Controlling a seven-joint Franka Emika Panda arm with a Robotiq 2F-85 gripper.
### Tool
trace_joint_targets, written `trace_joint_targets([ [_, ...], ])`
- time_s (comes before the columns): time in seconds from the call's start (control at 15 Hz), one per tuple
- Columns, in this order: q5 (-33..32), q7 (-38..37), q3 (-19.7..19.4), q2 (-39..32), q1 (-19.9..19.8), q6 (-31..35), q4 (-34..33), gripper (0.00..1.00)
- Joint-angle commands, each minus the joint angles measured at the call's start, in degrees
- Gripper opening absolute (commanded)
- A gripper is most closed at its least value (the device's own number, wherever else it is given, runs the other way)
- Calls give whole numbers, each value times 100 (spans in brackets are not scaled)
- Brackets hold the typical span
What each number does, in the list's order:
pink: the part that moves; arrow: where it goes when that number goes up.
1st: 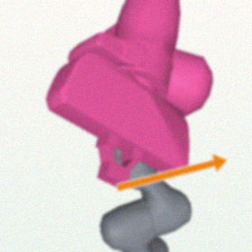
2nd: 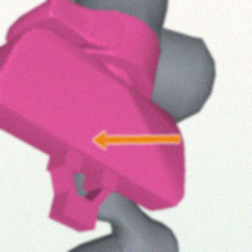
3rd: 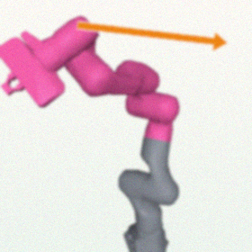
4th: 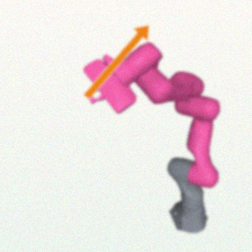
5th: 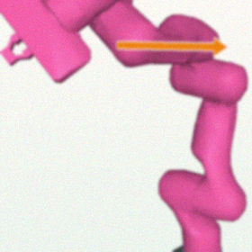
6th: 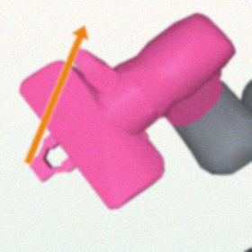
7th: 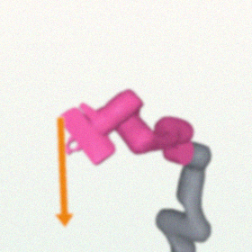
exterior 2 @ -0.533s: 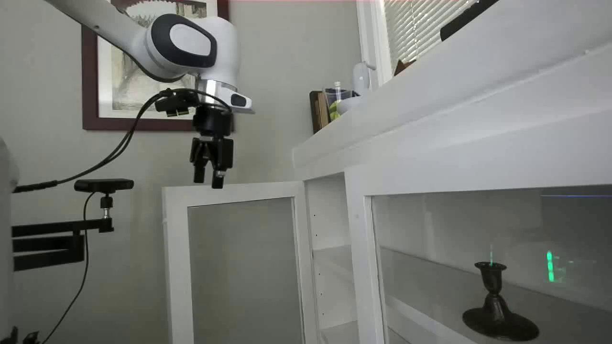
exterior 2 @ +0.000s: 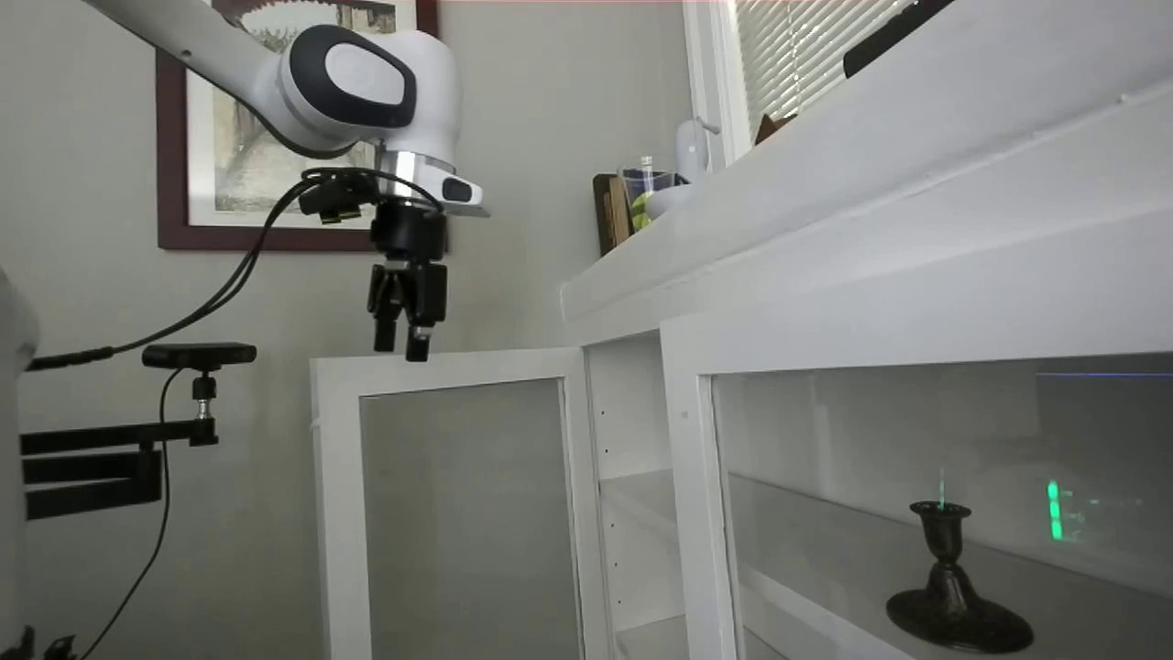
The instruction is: Put the remote in the cabinet
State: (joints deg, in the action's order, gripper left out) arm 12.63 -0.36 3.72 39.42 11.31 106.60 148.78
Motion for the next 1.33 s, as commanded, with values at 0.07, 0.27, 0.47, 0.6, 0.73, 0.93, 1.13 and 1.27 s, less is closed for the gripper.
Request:
trace_joint_targets([
  [0.07, -290, -912, 32, 454, -744, -956, -208, 100],
  [0.27, -442, -1316, -124, 878, -1294, -1531, -358, 100],
  [0.47, -709, -1599, -304, 1191, -1871, -1921, -651, 100],
  [0.6, -1040, -1768, -355, 1263, -2241, -2084, -897, 100],
  [0.73, -1361, -1915, -424, 1219, -2562, -2164, -1189, 100],
  [0.93, -1743, -1972, -555, 957, -2866, -1979, -1600, 100],
  [1.13, -1915, -1964, -719, 594, -2993, -1830, -2094, 100],
  [1.27, -1950, -1984, -832, 311, -3044, -1707, -2481, 100],
])
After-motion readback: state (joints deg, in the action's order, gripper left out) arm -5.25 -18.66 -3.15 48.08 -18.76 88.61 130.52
